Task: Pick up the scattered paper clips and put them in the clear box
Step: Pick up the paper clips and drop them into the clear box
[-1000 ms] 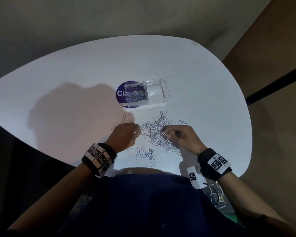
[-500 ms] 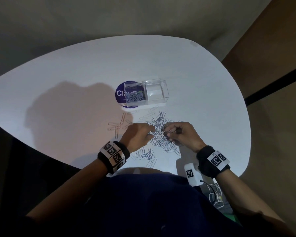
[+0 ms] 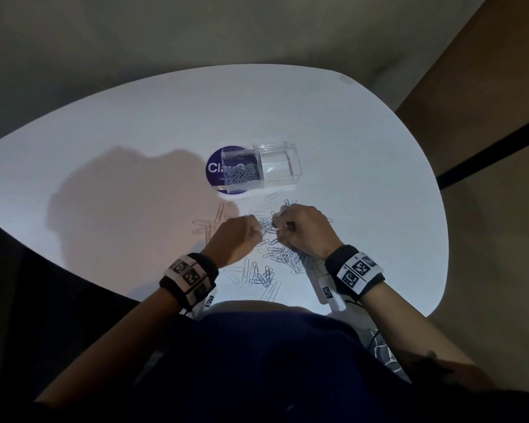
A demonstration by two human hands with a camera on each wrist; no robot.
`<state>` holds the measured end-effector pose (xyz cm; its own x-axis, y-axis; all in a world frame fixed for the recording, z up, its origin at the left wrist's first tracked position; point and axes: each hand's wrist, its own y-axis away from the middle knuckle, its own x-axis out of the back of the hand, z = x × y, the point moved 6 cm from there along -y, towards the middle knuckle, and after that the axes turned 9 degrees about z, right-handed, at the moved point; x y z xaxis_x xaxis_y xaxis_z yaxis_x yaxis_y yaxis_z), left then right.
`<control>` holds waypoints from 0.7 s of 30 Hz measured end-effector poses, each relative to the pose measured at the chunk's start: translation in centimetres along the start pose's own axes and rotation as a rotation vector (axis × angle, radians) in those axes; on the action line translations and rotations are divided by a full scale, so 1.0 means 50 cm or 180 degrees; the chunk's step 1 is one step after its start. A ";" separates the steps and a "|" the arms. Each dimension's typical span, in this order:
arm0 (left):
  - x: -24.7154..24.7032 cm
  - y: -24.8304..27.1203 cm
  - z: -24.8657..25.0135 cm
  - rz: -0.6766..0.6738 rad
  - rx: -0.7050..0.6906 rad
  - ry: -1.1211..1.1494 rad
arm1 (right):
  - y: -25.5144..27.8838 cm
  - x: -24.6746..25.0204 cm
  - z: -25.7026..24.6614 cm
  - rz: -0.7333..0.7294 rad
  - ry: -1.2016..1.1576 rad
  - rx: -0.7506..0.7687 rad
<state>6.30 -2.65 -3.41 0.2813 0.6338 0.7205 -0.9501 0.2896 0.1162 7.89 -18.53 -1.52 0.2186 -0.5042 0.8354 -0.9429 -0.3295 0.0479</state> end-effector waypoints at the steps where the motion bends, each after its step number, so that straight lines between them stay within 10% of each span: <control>1: 0.011 0.001 -0.013 0.0013 0.0224 0.0333 | -0.001 -0.005 -0.007 -0.0044 0.0126 0.0069; 9: 0.037 0.016 -0.039 -0.0105 0.1515 0.3191 | 0.003 -0.056 -0.019 -0.0136 0.0320 0.0131; 17: 0.023 0.007 -0.037 0.0010 0.1805 0.2527 | 0.010 -0.018 0.026 0.0022 -0.1208 -0.0798; 21: 0.027 -0.016 0.005 0.0110 0.0716 0.0279 | 0.017 -0.005 0.067 0.0074 -0.2668 -0.1479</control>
<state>7.41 -2.19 -2.37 0.2495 0.7032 0.6658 -0.9627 0.1058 0.2490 7.85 -21.34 -3.51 0.1371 -0.9733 0.1843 -0.9153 -0.0534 0.3993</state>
